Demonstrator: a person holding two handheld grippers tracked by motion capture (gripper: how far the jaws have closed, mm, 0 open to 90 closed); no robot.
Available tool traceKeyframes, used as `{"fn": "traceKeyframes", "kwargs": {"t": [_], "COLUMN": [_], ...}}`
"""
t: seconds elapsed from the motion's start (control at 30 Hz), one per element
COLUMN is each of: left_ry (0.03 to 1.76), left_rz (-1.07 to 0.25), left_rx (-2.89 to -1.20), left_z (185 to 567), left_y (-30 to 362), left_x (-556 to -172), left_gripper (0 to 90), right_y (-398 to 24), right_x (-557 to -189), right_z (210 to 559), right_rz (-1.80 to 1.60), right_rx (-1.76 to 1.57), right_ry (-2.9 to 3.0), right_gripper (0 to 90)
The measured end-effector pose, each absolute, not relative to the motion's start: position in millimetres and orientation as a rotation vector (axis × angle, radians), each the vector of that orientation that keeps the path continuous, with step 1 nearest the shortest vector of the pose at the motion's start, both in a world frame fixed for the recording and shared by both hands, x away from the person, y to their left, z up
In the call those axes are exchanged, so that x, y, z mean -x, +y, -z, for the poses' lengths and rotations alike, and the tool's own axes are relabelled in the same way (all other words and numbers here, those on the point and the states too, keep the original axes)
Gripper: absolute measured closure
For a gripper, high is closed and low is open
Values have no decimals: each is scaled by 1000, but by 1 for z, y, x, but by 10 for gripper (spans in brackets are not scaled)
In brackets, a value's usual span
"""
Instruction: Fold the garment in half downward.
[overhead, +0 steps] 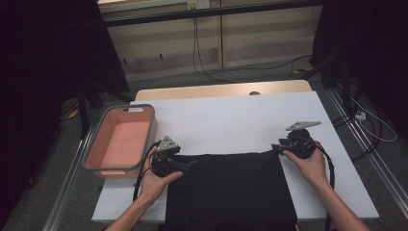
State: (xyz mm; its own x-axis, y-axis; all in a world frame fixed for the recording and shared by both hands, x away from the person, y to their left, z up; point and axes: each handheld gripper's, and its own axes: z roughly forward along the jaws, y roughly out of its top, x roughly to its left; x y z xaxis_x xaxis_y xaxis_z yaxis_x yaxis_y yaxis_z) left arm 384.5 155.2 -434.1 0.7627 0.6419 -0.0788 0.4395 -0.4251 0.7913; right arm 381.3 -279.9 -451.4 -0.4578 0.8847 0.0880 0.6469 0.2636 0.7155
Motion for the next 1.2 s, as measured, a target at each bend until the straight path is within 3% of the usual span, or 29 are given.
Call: {"fn": "traceKeyframes", "kwargs": {"t": [0.3, 1.2], "left_ry": [821, 831], "left_rz": [-287, -287], "left_rx": [-2102, -2091], "left_z": [439, 439], "left_y": [158, 160], "left_x": [-382, -383], "left_gripper": [111, 145], "right_y": [-285, -275], "right_x": [-375, -368], "right_z": [456, 455], "right_rz": [-1007, -1053], "right_rx": [-1392, -1331], "right_ry": [2266, 2424], "right_gripper": [638, 644]}}
